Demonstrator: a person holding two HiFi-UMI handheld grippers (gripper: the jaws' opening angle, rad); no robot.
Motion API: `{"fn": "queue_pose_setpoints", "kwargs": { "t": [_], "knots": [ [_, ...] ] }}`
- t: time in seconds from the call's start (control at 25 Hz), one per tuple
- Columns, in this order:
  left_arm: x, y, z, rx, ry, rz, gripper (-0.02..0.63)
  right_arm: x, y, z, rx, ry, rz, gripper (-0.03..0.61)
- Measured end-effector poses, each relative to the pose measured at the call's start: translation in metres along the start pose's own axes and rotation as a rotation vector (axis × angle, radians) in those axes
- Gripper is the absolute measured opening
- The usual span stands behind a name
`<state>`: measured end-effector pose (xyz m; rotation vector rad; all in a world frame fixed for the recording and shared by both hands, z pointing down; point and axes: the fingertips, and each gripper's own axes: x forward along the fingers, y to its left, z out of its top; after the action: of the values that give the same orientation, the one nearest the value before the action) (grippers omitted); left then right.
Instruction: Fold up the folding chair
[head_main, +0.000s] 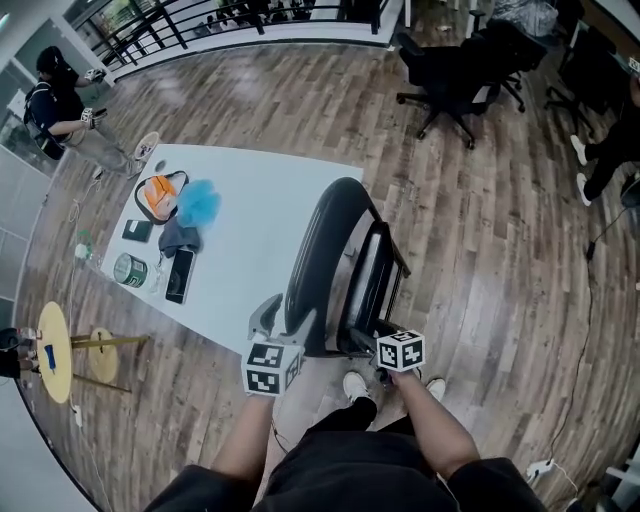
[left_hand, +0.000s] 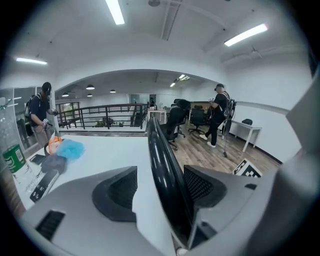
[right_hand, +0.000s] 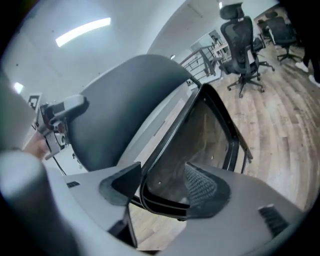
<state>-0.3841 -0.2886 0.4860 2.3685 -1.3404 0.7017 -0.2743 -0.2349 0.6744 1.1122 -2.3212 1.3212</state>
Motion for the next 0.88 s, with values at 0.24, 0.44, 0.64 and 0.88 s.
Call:
{"fn": "queue_pose_setpoints", "kwargs": {
  "t": [0.24, 0.44, 0.64, 0.88],
  "knots": [
    [-0.058, 0.002, -0.001, -0.021, -0.128, 0.084, 0.278, -0.113, 0.001, 0.031, -0.145, -0.210, -0.145, 0.263],
    [-0.090, -0.064, 0.002, -0.041, -0.204, 0.010, 0.237, -0.201, 0.020, 0.028, -0.321, -0.328, -0.255, 0.261],
    [-0.109, -0.167, 0.011, -0.067, -0.303, -0.093, 0.045, -0.295, 0.039, 0.026, -0.343, -0.492, -0.307, 0.069],
    [-0.135, -0.311, 0.002, -0.063, -0.320, -0.228, 0.005, -0.430, 0.042, -0.008, -0.516, -0.616, -0.540, 0.014]
  ]
}}
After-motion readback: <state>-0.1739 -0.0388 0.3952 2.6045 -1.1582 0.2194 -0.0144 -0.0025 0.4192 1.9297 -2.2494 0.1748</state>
